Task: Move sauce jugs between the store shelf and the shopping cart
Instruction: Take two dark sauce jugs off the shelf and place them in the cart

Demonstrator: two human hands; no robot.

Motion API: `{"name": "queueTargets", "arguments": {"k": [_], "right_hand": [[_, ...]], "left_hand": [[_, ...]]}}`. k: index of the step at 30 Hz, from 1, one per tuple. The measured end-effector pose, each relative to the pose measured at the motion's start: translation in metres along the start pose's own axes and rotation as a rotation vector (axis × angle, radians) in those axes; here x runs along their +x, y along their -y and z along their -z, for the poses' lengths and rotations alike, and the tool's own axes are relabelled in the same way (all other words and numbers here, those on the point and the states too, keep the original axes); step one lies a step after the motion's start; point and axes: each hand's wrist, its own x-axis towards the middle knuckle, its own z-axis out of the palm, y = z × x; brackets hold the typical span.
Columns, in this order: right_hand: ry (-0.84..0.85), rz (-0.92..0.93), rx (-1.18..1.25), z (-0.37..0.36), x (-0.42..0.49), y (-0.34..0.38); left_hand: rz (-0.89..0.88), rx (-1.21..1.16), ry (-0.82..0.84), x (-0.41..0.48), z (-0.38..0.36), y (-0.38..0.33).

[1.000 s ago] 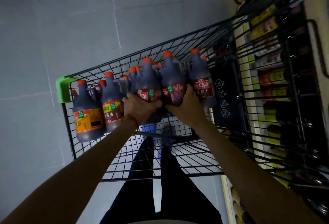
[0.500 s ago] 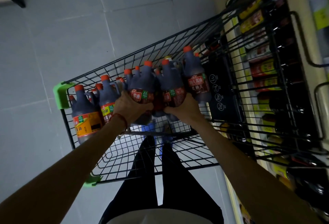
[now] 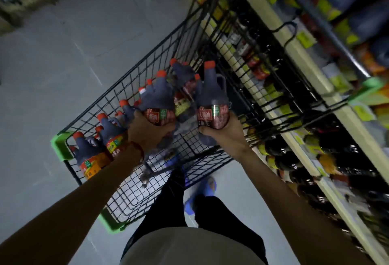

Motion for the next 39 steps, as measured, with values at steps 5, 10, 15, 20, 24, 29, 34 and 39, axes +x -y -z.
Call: {"name": "queueTargets", "arguments": {"k": [5, 10, 15, 20, 24, 29, 34, 39], "right_hand": [[-0.148, 0.089, 0.166, 0.046, -0.051, -0.002], [-0.240, 0.178, 0.295, 0.099, -0.118, -0.017], [-0.347, 0.252, 0.365, 0.150, -0.193, -0.054], [-0.471, 0.273, 0.413, 0.194, -0.262, -0.102], [-0.564, 0.251, 0.445, 0.223, -0.308, -0.145], [-0.708, 0.168, 0.450, 0.253, -0.353, -0.196], [-0.844, 0.065, 0.493, 0.282, -0.377, -0.232], [-0.967, -0.029, 0.500, 0.325, -0.371, -0.258]], "left_hand": [[-0.222, -0.044, -0.013, -0.041, -0.015, -0.044], [-0.453, -0.044, -0.071, -0.103, -0.047, -0.085], [-0.622, -0.027, -0.017, -0.176, -0.088, -0.110], [-0.727, 0.027, 0.074, -0.249, -0.132, -0.118], [-0.765, 0.066, 0.165, -0.292, -0.170, -0.121], [-0.834, 0.101, 0.289, -0.336, -0.216, -0.131], [-0.901, 0.175, 0.381, -0.364, -0.265, -0.152], [-0.981, 0.215, 0.378, -0.376, -0.321, -0.180]]}}
